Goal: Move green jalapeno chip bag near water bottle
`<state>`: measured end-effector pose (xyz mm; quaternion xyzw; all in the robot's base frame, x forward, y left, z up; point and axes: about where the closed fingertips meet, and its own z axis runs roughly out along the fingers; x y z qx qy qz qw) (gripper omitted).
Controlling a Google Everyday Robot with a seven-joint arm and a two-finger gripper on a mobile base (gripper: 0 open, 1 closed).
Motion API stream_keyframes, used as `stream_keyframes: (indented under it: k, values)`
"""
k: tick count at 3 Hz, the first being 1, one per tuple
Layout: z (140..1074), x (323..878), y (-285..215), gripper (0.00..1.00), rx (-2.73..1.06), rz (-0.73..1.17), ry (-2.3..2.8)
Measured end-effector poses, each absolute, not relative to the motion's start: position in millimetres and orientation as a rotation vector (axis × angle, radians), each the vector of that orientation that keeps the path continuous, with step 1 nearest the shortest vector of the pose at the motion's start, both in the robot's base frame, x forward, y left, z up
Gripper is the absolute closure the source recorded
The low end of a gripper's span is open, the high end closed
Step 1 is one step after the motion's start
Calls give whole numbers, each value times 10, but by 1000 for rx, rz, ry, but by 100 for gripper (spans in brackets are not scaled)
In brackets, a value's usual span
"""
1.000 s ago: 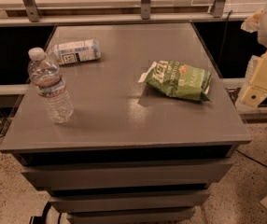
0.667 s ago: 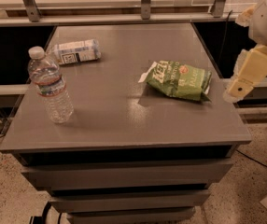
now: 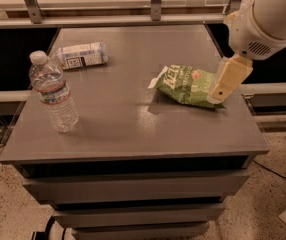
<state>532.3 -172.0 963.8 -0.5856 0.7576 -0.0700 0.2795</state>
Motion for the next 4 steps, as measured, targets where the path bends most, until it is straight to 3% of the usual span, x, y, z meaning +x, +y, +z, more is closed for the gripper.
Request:
stream_keyframes:
  k: [4]
  values:
    - [8696,6035,-1490,0,-1640,-130,1978]
